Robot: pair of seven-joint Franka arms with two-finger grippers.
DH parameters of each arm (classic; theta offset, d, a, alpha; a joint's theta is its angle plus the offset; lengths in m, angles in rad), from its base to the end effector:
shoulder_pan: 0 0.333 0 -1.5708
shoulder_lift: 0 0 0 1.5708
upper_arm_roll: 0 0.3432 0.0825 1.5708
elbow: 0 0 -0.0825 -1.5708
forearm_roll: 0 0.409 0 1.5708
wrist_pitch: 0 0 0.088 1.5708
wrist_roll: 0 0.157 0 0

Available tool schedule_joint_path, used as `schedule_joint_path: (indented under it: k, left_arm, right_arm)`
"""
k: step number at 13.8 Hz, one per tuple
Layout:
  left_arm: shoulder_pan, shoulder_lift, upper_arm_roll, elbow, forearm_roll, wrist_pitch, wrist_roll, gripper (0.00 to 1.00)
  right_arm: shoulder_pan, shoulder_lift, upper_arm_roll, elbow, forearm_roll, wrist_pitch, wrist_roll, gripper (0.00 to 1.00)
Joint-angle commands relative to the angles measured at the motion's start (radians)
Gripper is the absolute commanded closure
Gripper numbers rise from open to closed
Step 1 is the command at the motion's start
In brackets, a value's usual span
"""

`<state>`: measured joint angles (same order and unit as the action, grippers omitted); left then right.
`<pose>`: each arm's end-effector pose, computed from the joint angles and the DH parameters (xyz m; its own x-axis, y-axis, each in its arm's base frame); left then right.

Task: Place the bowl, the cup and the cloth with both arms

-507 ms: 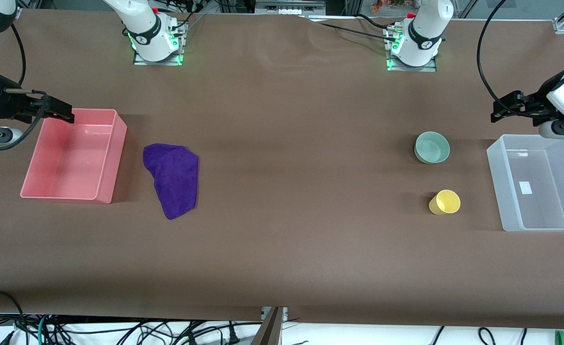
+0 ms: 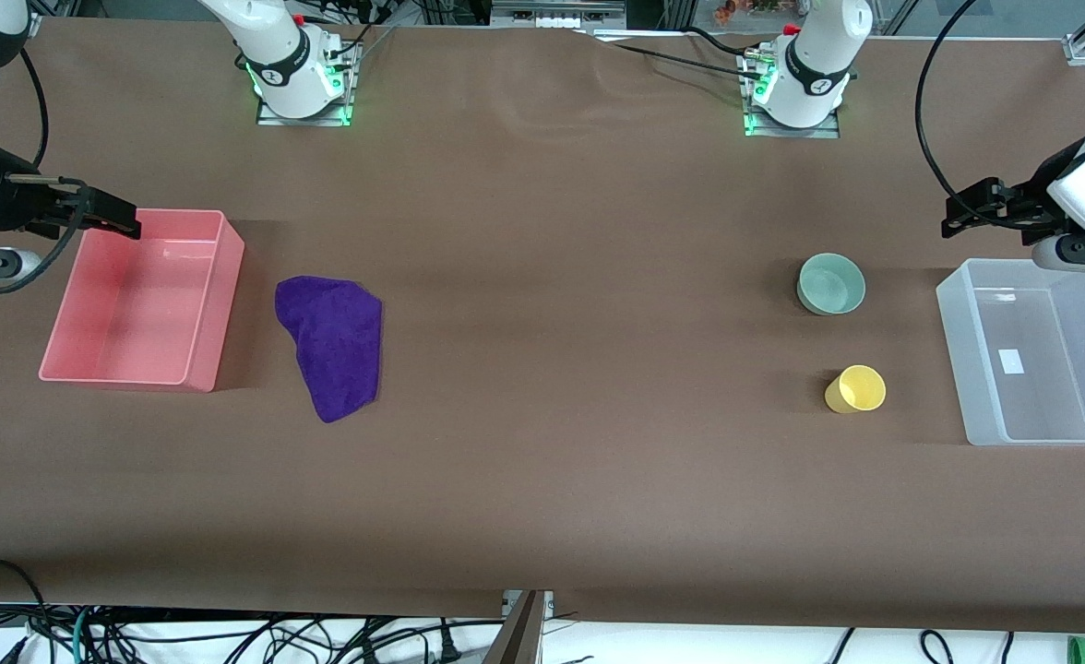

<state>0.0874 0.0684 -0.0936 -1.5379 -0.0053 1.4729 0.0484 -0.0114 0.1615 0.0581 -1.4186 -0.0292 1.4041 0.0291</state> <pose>0.5837 -0.0028 0.5706 0.9897 -0.0557 -0.1320 -0.0537 -0.9984 0.0181 0.6051 0.0207 0.5674 0.9846 0.0129 -0.1741 0.0175 -0.9995 0.0249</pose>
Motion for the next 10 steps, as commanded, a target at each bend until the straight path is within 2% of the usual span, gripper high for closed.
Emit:
schedule_joint_path:
  k: [1, 3, 5, 7, 10]
  left_arm:
    - [0.037, 0.01, 0.006, 0.018, -0.016, -0.049, 0.027, 0.0]
    - [0.063, 0.019, 0.006, -0.013, -0.016, -0.095, 0.027, 0.0]
    - [0.103, 0.022, 0.006, -0.097, -0.021, -0.056, 0.028, 0.0]
    - [0.135, 0.015, 0.005, -0.209, -0.028, 0.034, 0.03, 0.0]
    - [0.158, -0.001, 0.005, -0.416, -0.07, 0.269, 0.143, 0.0]
  right_arm:
    - [-0.005, 0.026, 0.003, 0.017, 0.012, 0.0, -0.006, 0.0]
    - [-0.001, 0.041, 0.006, 0.0, 0.005, 0.015, -0.006, 0.0]
    - [0.001, 0.076, 0.008, -0.017, -0.018, 0.019, -0.009, 0.0]
    - [0.004, 0.067, 0.038, -0.092, -0.012, 0.088, 0.018, 0.0]
    - [-0.001, 0.062, 0.107, -0.261, 0.012, 0.31, 0.131, 0.0]
